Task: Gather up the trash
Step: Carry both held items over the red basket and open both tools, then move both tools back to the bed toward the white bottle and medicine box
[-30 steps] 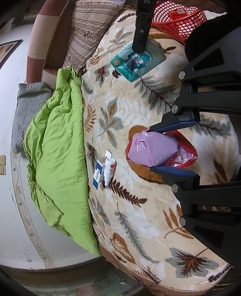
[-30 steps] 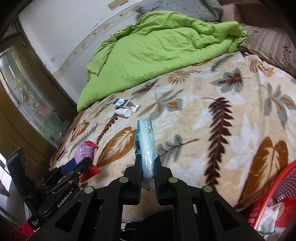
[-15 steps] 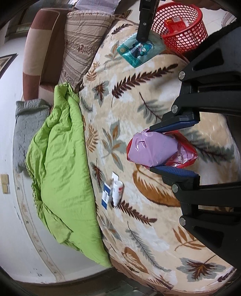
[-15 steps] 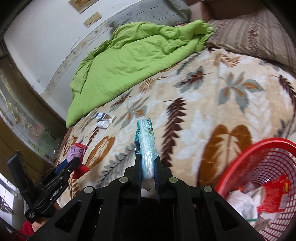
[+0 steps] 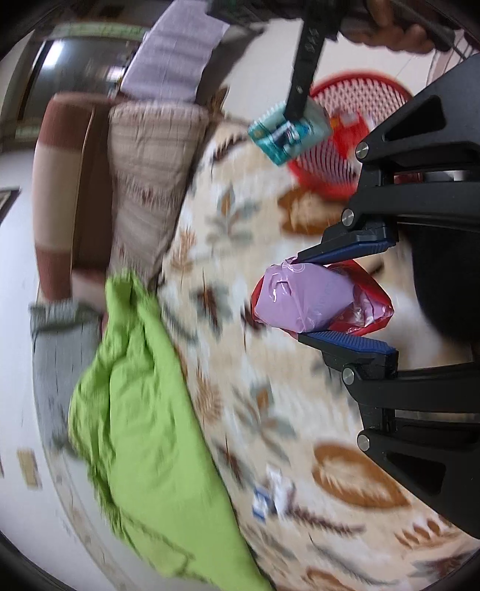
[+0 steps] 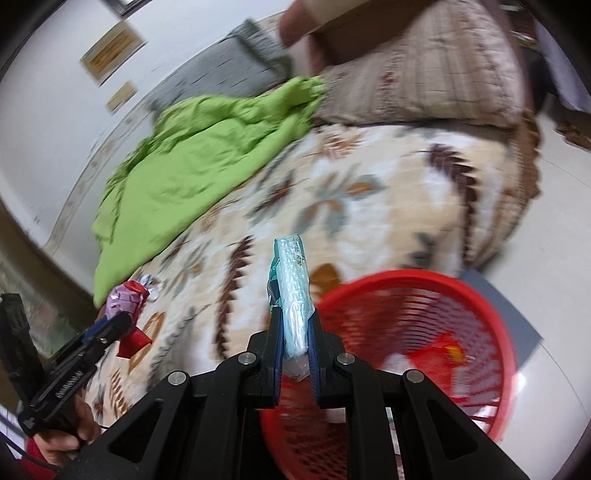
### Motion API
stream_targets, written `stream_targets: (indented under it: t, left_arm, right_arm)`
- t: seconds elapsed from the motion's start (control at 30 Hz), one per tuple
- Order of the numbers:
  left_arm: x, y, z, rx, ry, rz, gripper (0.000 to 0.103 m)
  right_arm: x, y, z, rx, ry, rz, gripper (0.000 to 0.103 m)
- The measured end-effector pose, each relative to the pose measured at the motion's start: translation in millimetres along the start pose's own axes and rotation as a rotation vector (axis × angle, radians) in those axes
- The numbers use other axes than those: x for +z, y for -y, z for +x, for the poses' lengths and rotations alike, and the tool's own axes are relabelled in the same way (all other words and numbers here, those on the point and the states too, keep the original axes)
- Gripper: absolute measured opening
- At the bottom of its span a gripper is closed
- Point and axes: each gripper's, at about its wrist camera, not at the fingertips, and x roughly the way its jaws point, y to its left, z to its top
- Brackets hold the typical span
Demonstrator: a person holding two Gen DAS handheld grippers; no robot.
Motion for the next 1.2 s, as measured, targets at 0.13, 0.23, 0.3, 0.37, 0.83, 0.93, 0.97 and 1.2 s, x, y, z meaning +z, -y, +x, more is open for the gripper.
stream_targets:
  t: [0.13, 0.23, 0.3, 0.37, 0.83, 0.93, 0.97, 1.2]
  left_arm:
    - [10.7, 36.8, 16.4, -0.124, -0.052, 0.012, 0.034]
    - [12.4, 65.1, 26.7, -0.199, -0.089, 0.033, 0.034]
    - [11.2, 80.3, 32.2, -0.240, -0.114, 0.055, 0.035]
    - [8.1, 95.3, 38.8, -0.274, -0.148, 0.081, 0.035]
    - [-0.3, 96.7, 39.4, -0.289, -0.192, 0.092, 0.062]
    - [1.4, 74.3, 38.8, -0.252, -0.192, 0.040, 0.062]
    - [1.4, 66.4, 38.5, -0.239, -0.194, 0.020, 0.062]
    - [1.0, -7.7, 32.8, -0.129, -0.184, -0.152, 0.062]
  right_arm:
    - [-2.9, 34.6, -17.7, -0.054, 0.016, 0.054, 0.013]
    - [-4.4, 47.7, -24.9, -0.079, 0.016, 0.071, 0.013]
    - [-4.6, 55.8, -30.0, -0.097, 0.019, 0.074, 0.013]
    - [-5.6, 59.1, -32.7, -0.103, 0.017, 0.073, 0.014]
    - [-4.1, 48.0, -33.9, -0.103, 0.031, 0.033, 0.033]
    - [-1.0, 31.7, -24.7, -0.076, 0.017, -0.001, 0.033]
    - [0.1, 26.7, -21.4, -0.067, 0.012, -0.010, 0.034]
    - [4.7, -36.3, 15.4, 0.036, -0.059, -0.135, 0.034]
